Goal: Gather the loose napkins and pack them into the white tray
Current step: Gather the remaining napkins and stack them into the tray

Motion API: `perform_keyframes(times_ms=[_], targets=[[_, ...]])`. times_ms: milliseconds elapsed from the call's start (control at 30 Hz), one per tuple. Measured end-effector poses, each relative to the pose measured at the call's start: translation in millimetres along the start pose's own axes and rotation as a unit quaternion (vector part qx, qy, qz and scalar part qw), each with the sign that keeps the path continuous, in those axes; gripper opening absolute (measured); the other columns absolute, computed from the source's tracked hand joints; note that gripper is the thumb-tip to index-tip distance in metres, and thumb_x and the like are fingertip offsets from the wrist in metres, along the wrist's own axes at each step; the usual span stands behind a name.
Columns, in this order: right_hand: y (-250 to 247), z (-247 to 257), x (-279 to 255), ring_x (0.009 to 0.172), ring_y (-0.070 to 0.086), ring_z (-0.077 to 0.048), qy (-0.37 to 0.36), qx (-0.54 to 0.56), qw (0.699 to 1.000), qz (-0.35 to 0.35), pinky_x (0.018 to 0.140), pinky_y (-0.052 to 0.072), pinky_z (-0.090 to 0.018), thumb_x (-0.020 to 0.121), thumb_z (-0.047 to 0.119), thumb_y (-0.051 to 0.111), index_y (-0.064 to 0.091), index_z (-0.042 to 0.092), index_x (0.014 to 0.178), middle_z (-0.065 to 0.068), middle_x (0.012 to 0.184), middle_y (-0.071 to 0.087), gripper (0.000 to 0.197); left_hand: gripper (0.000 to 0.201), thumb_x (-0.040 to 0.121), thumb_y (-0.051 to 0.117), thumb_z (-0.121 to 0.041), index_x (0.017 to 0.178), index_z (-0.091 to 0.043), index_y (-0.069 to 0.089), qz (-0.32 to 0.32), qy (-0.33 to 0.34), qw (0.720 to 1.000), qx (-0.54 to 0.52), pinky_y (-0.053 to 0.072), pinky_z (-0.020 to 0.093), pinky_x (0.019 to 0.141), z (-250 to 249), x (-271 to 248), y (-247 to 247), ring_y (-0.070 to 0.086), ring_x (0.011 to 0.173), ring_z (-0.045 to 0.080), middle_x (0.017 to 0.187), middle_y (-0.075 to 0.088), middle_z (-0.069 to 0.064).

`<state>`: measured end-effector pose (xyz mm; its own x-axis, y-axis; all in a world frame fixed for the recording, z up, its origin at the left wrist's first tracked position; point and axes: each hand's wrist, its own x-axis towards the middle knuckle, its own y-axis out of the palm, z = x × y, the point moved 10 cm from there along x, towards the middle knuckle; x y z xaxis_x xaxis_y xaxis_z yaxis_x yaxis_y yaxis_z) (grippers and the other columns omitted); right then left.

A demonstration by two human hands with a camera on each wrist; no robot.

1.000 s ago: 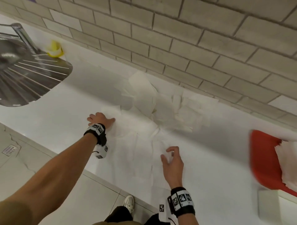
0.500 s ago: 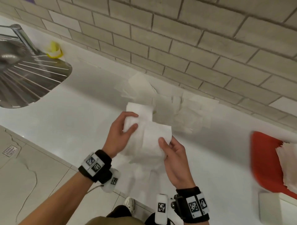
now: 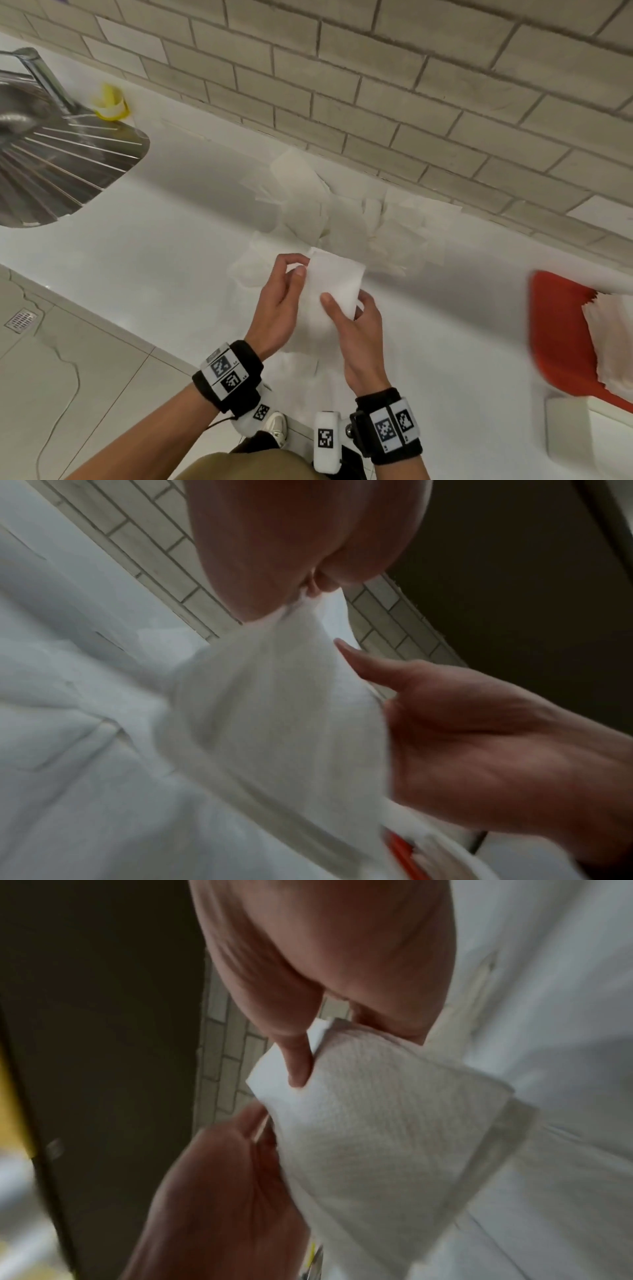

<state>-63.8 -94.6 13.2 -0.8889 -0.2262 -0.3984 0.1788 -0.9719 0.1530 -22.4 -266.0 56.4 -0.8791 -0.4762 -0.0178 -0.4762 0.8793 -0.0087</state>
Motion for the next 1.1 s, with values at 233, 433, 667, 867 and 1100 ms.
perform_keyframes(times_ms=[233,433,667,867,1100], targets=[[-84.5,-16.3,1.1,0.12,0.075,-0.034,0.015,0.06,0.996,-0.066,0.111,0.054,-0.061,0.105,0.021,0.07,0.071,0.008,0.132,-0.013,0.126,0.079,0.03,0.059,0.097,0.066,-0.059,0.125,-0.009,0.055,0.062,-0.121,0.891,0.433,0.053,0.042,0.095,118.3,27.8,-17.6,0.058,0.113,0.03,0.121,0.06,0.008],[-89.1,5.4,-12.0,0.135,0.066,-0.033,0.011,0.144,0.989,0.017,0.113,0.052,-0.054,0.108,0.014,0.059,0.061,0.017,0.148,-0.014,0.144,0.069,0.041,0.075,0.089,0.08,-0.05,0.137,-0.004,0.045,0.114,-0.111,0.848,0.506,0.05,0.043,0.099,149.1,15.2,12.8,0.05,0.12,0.035,0.133,0.051,0.016],[-54.6,-66.1,13.4,0.118,0.076,-0.028,0.101,0.044,0.994,-0.018,0.104,0.06,-0.049,0.108,0.025,0.068,0.071,0.011,0.133,-0.01,0.126,0.079,0.029,0.045,0.092,0.075,-0.033,0.118,-0.008,0.049,0.154,-0.113,0.852,0.487,0.047,0.04,0.082,149.6,-9.1,27.0,0.057,0.102,0.032,0.116,0.05,0.008],[-41.1,-109.3,43.6,0.101,0.071,-0.022,0.027,-0.303,0.95,-0.07,0.095,0.059,-0.039,0.102,0.018,0.069,0.066,0.017,0.118,0.0,0.114,0.075,0.016,0.021,0.098,0.051,-0.004,0.081,-0.016,0.05,0.143,-0.132,0.889,0.415,0.041,0.036,0.074,161.5,-9.9,19.8,0.054,0.084,0.029,0.09,0.048,0.002],[-43.9,-103.9,28.4,0.105,0.07,-0.02,-0.014,-0.259,0.957,-0.133,0.095,0.057,-0.036,0.101,0.021,0.071,0.064,0.02,0.113,0.008,0.107,0.071,0.014,0.041,0.113,0.049,-0.032,0.076,-0.016,0.042,0.127,-0.104,0.944,0.288,0.039,0.036,0.068,142.8,-13.1,29.2,0.045,0.062,0.015,0.069,0.05,0.0]])
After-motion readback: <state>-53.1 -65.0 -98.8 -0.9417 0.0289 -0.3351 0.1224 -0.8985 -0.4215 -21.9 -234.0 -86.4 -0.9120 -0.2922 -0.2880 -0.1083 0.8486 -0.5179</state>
